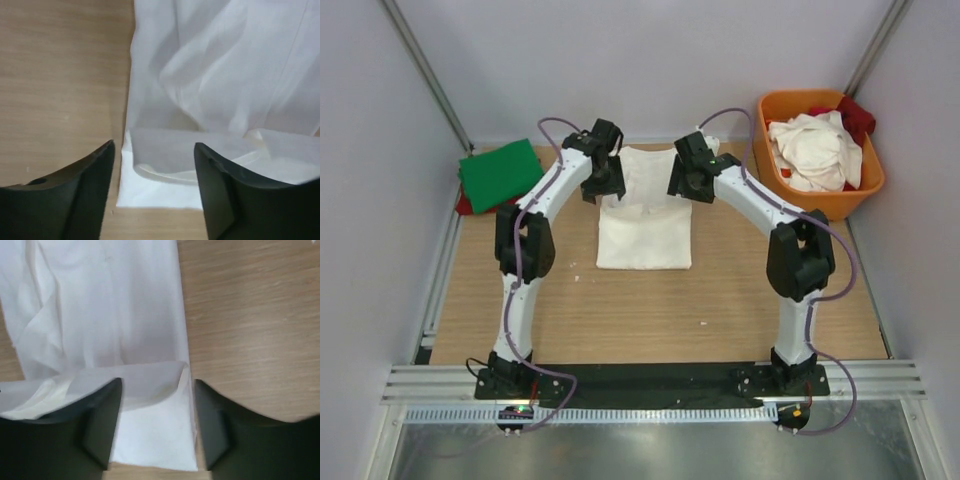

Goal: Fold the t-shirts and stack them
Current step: Fold the tshirt

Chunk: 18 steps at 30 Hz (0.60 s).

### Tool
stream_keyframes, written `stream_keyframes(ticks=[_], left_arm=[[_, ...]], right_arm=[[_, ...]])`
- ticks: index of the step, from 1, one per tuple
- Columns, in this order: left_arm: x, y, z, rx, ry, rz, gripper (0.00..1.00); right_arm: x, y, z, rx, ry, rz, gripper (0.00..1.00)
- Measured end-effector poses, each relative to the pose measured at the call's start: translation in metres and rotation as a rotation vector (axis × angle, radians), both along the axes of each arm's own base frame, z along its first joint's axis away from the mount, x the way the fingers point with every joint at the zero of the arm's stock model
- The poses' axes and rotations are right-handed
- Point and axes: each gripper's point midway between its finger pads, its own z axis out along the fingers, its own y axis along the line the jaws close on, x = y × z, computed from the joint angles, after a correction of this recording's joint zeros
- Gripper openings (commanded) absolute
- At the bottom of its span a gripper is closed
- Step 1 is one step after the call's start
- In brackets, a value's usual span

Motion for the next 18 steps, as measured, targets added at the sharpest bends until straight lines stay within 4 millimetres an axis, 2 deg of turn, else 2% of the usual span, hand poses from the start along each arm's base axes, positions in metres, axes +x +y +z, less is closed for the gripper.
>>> stream_keyframes(ticks=[2, 4, 6, 7, 9, 12, 16, 18], left_arm=[[0.024, -0.002, -0.009, -0.023, 0.010, 0.004, 0.90], [0.056, -0.003, -0.015, -0.053, -0.008, 0.012, 1.00], [0.082, 0.000, -0.012, -0.090, -0.044, 0.029, 1.00], [0.088, 0.005, -0.012, -0.103, -0.051, 0.037, 1.00], [0.083, 0.017, -0.008, -0.110, -0.038, 0.050, 1.00], [0.052, 0.036, 0.006, -0.104, -0.004, 0.067, 1.00], [-0.003, 0.046, 0.048, -0.132, -0.038, 0.054, 0.97], [-0.031, 0.048, 0.064, -0.167, -0.086, 0.041, 0.96]], right_arm=[[0.025, -0.004, -0.013, -0.009, 0.020, -0.018, 0.87], [0.059, -0.012, -0.022, -0.021, 0.023, -0.045, 0.89], [0.082, -0.021, -0.025, -0.032, 0.024, -0.070, 0.89], [0.091, -0.026, -0.023, -0.037, 0.019, -0.082, 0.89], [0.097, -0.040, -0.014, -0.048, 0.006, -0.105, 0.89], [0.083, -0.052, 0.008, -0.045, -0.023, -0.115, 0.89], [0.013, -0.058, 0.034, 0.013, -0.043, -0.070, 0.89], [-0.023, -0.057, 0.040, 0.073, -0.054, -0.040, 0.89]])
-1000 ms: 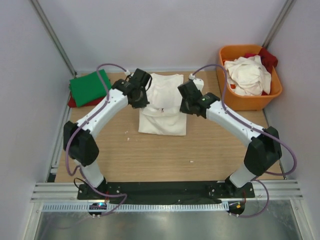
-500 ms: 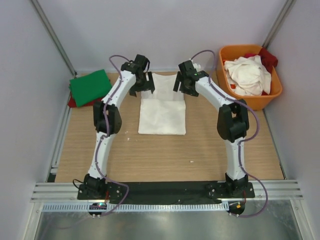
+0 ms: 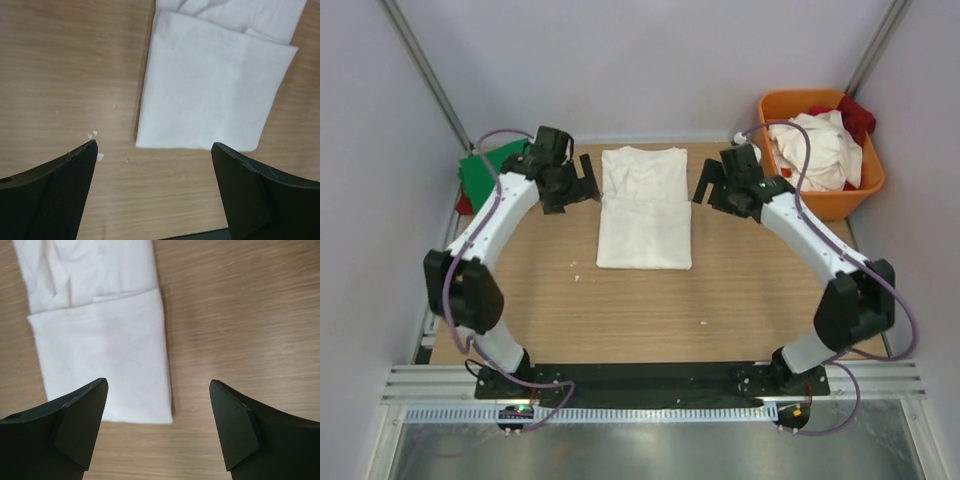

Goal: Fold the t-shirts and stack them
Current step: Fold the tshirt

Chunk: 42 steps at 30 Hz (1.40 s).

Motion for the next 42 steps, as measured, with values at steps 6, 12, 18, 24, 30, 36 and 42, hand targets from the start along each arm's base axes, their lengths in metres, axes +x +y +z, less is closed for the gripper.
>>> stream_keyframes(ticks=[6, 12, 18, 24, 30, 36, 42], left_arm=[[-0.093, 0.007, -0.010, -0.152, -0.084, 0.011, 0.85], [-0.129, 0.006, -0.072, -0.245, -0.075, 0.086, 0.78], [-0.130, 0.004, -0.106, -0.274, -0.076, 0.133, 0.79], [-0.105, -0.007, -0.128, -0.318, -0.097, 0.160, 0.76], [-0.094, -0.017, -0.144, -0.354, -0.103, 0.161, 0.66], [-0.096, -0.036, -0.148, -0.376, -0.117, 0.123, 0.51], [-0.106, -0.047, -0.150, -0.380, -0.131, 0.104, 0.48]], right_arm=[[-0.092, 0.023, -0.043, 0.209, 0.034, 0.132, 0.89], [-0.141, 0.031, -0.104, 0.294, 0.174, 0.164, 0.85], [-0.131, 0.040, -0.107, 0.347, 0.124, 0.164, 0.80], [-0.118, 0.047, -0.129, 0.364, 0.132, 0.145, 0.74], [-0.112, 0.051, -0.142, 0.376, 0.140, 0.138, 0.70], [-0.105, 0.057, -0.145, 0.400, 0.119, 0.148, 0.61], [-0.103, 0.059, -0.146, 0.414, 0.102, 0.155, 0.54]])
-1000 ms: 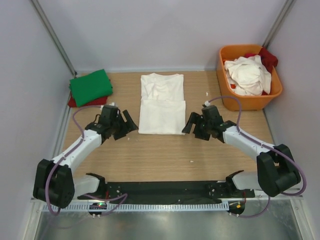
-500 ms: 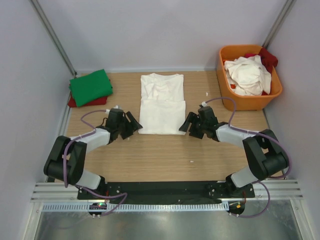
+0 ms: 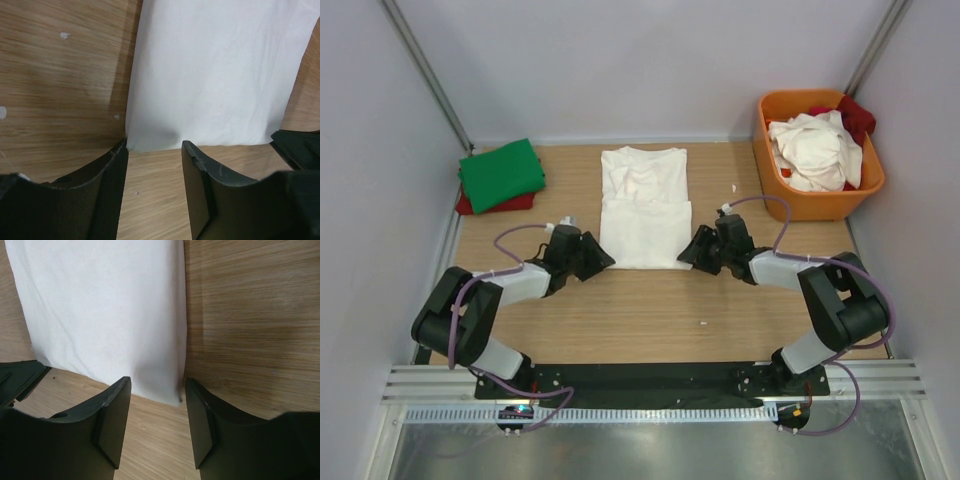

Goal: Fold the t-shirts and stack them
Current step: Fold the tshirt

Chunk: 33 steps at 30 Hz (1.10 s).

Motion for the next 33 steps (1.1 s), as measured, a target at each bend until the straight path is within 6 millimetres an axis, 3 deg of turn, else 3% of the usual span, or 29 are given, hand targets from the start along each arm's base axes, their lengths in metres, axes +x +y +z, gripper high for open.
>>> stream_keyframes(ticks=[4, 7, 8, 9, 11, 14, 18, 22, 28, 33], left_arm=[[-0.002, -0.001, -0.001, 0.011, -0.003, 0.001, 0.45], [-0.002, 0.000, -0.002, 0.021, -0.002, 0.005, 0.38], [-0.002, 0.001, -0.003, 0.026, -0.001, 0.008, 0.33], [-0.002, 0.002, -0.004, 0.031, 0.000, 0.009, 0.18], [-0.002, 0.004, -0.009, 0.049, 0.005, 0.011, 0.01], [-0.001, 0.004, -0.010, 0.058, 0.005, 0.004, 0.00], [-0.005, 0.002, -0.009, 0.075, 0.004, -0.003, 0.00], [-0.028, -0.002, 0.006, 0.132, -0.003, -0.040, 0.00], [-0.067, -0.009, 0.057, 0.127, -0.084, -0.075, 0.00], [-0.105, -0.006, 0.085, 0.074, -0.091, -0.079, 0.00]], right_arm=[[-0.001, 0.000, -0.002, 0.008, -0.001, -0.001, 0.50], [-0.003, 0.000, -0.003, 0.011, 0.003, -0.003, 0.40], [-0.004, -0.001, -0.005, 0.010, 0.008, -0.004, 0.34], [-0.005, -0.001, -0.006, 0.011, 0.011, -0.006, 0.30], [-0.006, -0.002, -0.009, 0.009, 0.020, -0.007, 0.15], [-0.009, -0.001, -0.013, 0.012, 0.033, -0.003, 0.01], [-0.011, -0.002, -0.013, 0.013, 0.037, -0.001, 0.01], [-0.030, -0.009, -0.007, -0.009, 0.061, 0.006, 0.01], [-0.065, -0.017, 0.029, -0.018, 0.021, 0.044, 0.01], [-0.099, -0.022, 0.072, -0.001, -0.052, 0.078, 0.01]])
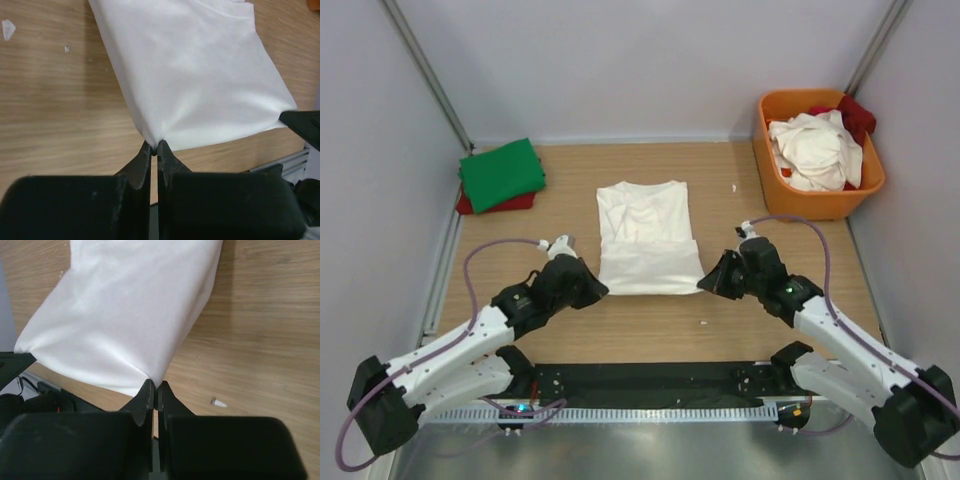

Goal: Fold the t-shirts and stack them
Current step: Fold the tshirt

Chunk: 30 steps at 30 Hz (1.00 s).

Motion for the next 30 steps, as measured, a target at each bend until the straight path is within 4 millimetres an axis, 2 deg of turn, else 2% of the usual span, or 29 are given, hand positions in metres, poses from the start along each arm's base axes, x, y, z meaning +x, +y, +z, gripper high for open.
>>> stream_keyframes(ticks=[4, 7, 11, 13, 16, 19, 27, 29, 30], left_arm=[[-0.024, 0.005, 0.019, -0.031, 0.009, -0.013, 0.00], [-0.025, 0.009, 0.044, -0.024, -0.007, -0.008, 0.00], [-0.011, 0.011, 0.092, 0.023, -0.074, -0.001, 0.00], [0.001, 0.010, 0.114, 0.077, -0.113, 0.001, 0.00], [0.022, 0.008, 0.132, 0.177, -0.146, 0.000, 0.00], [0.044, 0.006, 0.132, 0.262, -0.146, -0.003, 0.00], [0.099, 0.017, 0.094, 0.340, -0.023, -0.002, 0.00], [0.120, 0.017, 0.089, 0.329, 0.000, -0.005, 0.03], [0.131, 0.017, 0.089, 0.326, 0.009, -0.008, 0.10]], right_arm=[[-0.020, -0.008, 0.029, 0.007, -0.022, 0.004, 0.01], [-0.019, -0.007, 0.056, 0.008, -0.041, 0.012, 0.01], [0.000, -0.005, 0.085, -0.039, -0.068, 0.011, 0.01], [0.018, -0.004, 0.096, -0.091, -0.081, -0.002, 0.01], [0.043, -0.003, 0.106, -0.154, -0.105, -0.014, 0.01], [0.064, -0.003, 0.107, -0.204, -0.110, -0.023, 0.01], [0.113, 0.000, 0.080, -0.270, -0.041, -0.007, 0.01], [0.129, -0.001, 0.075, -0.275, -0.029, -0.015, 0.02], [0.140, -0.002, 0.072, -0.276, -0.023, -0.025, 0.07]])
